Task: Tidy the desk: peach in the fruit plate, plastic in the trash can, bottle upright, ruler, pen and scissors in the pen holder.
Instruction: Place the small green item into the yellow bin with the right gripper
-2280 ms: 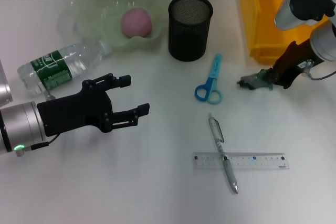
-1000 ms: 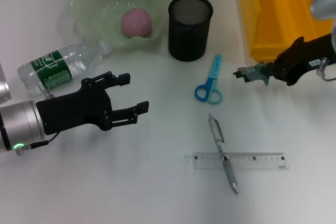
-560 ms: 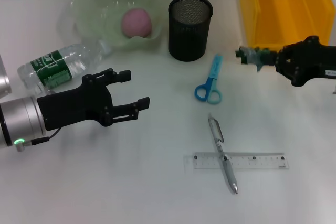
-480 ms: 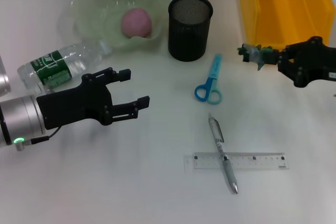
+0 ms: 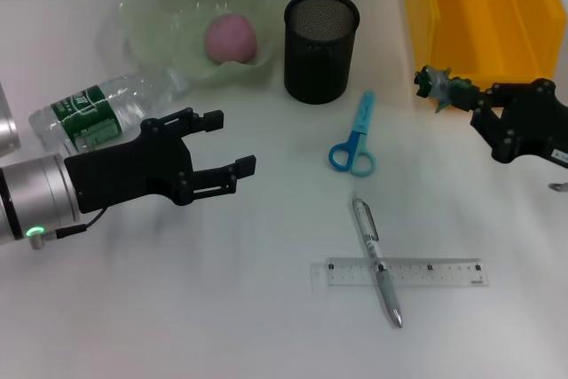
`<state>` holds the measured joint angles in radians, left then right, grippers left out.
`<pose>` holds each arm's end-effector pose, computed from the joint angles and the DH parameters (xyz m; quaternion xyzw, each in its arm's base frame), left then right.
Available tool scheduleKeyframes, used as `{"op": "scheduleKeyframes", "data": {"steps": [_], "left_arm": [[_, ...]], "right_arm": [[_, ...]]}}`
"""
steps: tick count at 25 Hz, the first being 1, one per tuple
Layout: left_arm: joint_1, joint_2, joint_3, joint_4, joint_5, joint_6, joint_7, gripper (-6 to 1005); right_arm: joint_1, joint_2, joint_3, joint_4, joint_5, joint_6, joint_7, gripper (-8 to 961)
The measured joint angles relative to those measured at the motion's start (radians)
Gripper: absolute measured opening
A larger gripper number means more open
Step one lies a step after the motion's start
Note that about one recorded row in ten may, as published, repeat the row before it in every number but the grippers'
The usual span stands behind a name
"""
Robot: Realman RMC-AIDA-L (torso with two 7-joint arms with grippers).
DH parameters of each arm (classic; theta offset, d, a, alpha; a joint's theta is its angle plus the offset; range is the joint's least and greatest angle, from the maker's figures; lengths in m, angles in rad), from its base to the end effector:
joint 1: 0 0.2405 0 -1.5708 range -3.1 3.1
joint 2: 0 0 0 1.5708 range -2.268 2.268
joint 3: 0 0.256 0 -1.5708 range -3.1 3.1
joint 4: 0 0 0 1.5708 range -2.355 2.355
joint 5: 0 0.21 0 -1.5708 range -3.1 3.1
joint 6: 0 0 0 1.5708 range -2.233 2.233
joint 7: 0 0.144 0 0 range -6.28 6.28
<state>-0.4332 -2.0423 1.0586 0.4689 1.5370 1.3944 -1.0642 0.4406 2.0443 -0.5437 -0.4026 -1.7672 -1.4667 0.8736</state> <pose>-0.2768 0.3107 -0.0319 -0.9289 -0.1659 -0.2791 0.1781 0.3085 0.3141 0.0073 -0.8908 0.1506 0.3010 0.3054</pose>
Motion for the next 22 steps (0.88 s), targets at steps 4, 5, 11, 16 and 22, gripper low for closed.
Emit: {"op": "scheduleKeyframes", "data": {"steps": [4,5,11,16,22], "left_arm": [[-0.001,-0.002,-0.009,-0.003,0.0,0.0,0.005,822],[-0.001,-0.002,-0.012,-0.003,0.0,0.002,0.007,822],[-0.001,-0.004,-0.013,-0.004,0.004,0.003,0.009,821],[-0.001,-0.004,-0.012,-0.004,0.005,0.007,0.009,821],[0.005,-0.006,-0.012,-0.004,0.004,0.009,0.009,820]], "right_arm": [[0.001,0.006,0.01,0.016,0.001,-0.001,-0.024,-1],[0.001,0.007,0.011,0.018,0.001,-0.002,-0.024,-1],[0.004,0.008,0.011,0.028,0.002,-0.005,-0.026,-1],[0.004,0.008,0.017,0.034,0.011,-0.002,-0.032,-1],[0.005,0.024,0.024,0.104,0.193,0.076,-0.134,0]]}}
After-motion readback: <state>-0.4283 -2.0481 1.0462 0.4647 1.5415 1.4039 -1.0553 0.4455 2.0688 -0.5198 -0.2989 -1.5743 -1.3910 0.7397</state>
